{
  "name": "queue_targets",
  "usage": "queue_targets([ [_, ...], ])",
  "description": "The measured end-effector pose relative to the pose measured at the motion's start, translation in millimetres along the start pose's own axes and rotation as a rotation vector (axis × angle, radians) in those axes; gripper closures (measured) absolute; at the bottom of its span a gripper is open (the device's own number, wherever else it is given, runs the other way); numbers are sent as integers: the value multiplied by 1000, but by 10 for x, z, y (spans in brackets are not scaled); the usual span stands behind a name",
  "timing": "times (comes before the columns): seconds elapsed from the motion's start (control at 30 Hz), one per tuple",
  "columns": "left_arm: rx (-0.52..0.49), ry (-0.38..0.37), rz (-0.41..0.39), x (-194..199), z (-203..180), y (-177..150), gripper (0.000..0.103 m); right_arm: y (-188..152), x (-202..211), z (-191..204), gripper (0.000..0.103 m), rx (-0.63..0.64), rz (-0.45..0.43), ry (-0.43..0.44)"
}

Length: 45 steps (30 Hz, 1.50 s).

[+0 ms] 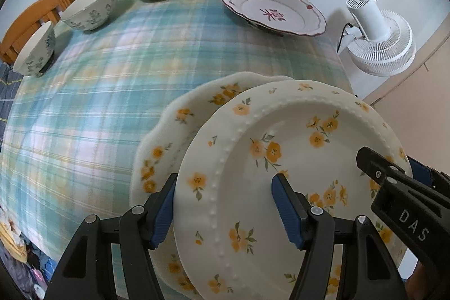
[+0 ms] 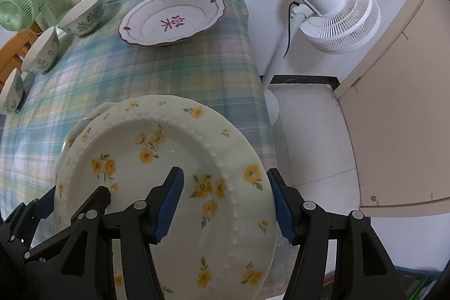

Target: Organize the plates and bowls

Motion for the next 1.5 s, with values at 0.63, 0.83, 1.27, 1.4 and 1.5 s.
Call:
queue_targets([
  [0.63,31,76,-12,-70,43,-69,34,-40,-72,-3,42,58,12,47],
  [0.83,-3,102,-24,-73,44,-68,33,-70,-56,18,44,69,8,43],
  [1.27,-86,91,-24,81,17,10,19,-24,84,16,45,85,-10,51],
  [1.4,-88,74,-5,85,44,-14,19,-19,98,72,51,98,-11,47],
  [1.5,-85,62,1,84,63,-20,19,-32,74,106,54,114,-7,20],
])
Point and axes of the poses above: each gripper's, at about its wrist camera, not at the fingertips, and x roughly against the way its jaws point, z to its left, y to its top, the point moved 8 cm from there along -x, roughly the way its jaws point, and after that the axes turned 14 degrees about -z, right-handed, at the moved point
